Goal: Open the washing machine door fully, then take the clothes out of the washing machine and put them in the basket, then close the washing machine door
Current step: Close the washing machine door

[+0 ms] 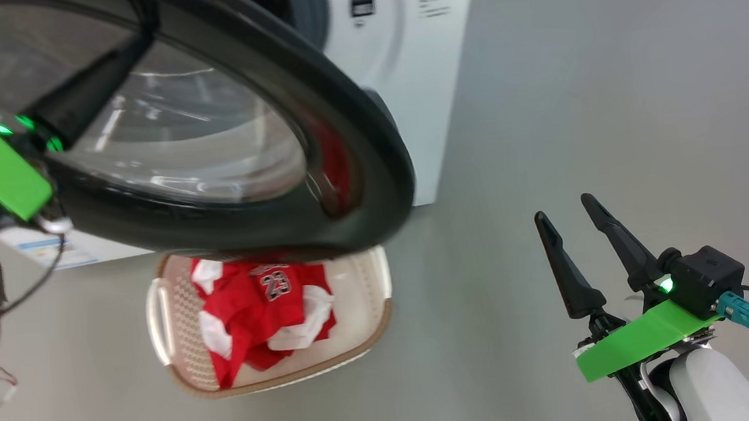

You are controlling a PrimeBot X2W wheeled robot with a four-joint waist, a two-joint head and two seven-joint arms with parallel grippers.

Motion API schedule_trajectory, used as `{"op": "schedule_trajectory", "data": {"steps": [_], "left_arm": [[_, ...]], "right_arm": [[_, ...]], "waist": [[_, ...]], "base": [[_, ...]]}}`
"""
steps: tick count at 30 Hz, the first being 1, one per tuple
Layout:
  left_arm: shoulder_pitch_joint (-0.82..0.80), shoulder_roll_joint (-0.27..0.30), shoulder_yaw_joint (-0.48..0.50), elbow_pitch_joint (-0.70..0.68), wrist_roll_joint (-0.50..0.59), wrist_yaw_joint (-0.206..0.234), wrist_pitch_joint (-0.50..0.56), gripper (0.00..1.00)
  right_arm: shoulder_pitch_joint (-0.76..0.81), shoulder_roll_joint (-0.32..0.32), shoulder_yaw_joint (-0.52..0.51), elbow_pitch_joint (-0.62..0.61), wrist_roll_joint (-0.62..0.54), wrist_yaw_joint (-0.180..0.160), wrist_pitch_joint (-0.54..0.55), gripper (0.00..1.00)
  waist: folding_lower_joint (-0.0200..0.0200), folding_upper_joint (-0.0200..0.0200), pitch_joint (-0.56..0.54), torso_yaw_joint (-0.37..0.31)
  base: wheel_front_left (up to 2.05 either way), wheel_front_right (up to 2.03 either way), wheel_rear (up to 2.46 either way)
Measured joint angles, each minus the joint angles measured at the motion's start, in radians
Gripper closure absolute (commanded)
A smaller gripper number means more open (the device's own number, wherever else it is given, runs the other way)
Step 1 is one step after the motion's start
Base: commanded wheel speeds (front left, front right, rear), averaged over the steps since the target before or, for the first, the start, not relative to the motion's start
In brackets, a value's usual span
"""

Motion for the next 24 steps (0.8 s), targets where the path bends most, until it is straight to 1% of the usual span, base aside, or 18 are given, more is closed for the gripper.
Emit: {"op": "schedule_trajectory", "data": {"steps": [8,13,17,22,23,24], "left_arm": [[-0.080,0.020,-0.026,0.084,0.005,0.000,-0.110,1.00],[-0.115,0.047,-0.046,0.130,0.002,-0.001,-0.165,1.00],[-0.114,0.055,-0.079,0.134,-0.012,-0.006,-0.191,1.00],[-0.106,0.081,-0.113,0.115,-0.044,-0.006,-0.221,1.00],[-0.099,0.083,-0.115,0.104,-0.052,-0.006,-0.232,0.96],[-0.087,0.086,-0.119,0.090,-0.059,-0.006,-0.243,0.88]], "right_arm": [[0.000,0.016,-0.002,-0.001,0.000,0.000,0.000,0.00],[-0.001,0.021,-0.002,-0.001,0.000,0.000,0.000,0.00],[-0.001,0.021,-0.010,-0.001,0.000,0.000,0.000,0.00],[-0.001,0.021,-0.018,-0.001,0.000,0.000,0.000,0.00],[-0.001,0.021,-0.018,-0.001,0.000,0.000,0.000,0.00],[-0.001,0.021,-0.019,-0.001,0.000,0.000,0.000,0.00]], "waist": [[0.0000,0.0000,0.023,-0.068],[0.0000,0.0000,0.035,-0.095],[0.0000,0.0000,0.038,-0.096],[0.0000,0.0000,0.030,-0.079],[0.0000,0.0000,0.027,-0.075],[0.0000,0.0000,0.025,-0.071]], "base": [[0.00,0.00,0.00],[0.00,0.00,0.00],[0.00,0.00,0.00],[0.00,0.00,0.00],[0.00,0.00,0.00],[0.00,0.00,0.00]]}}
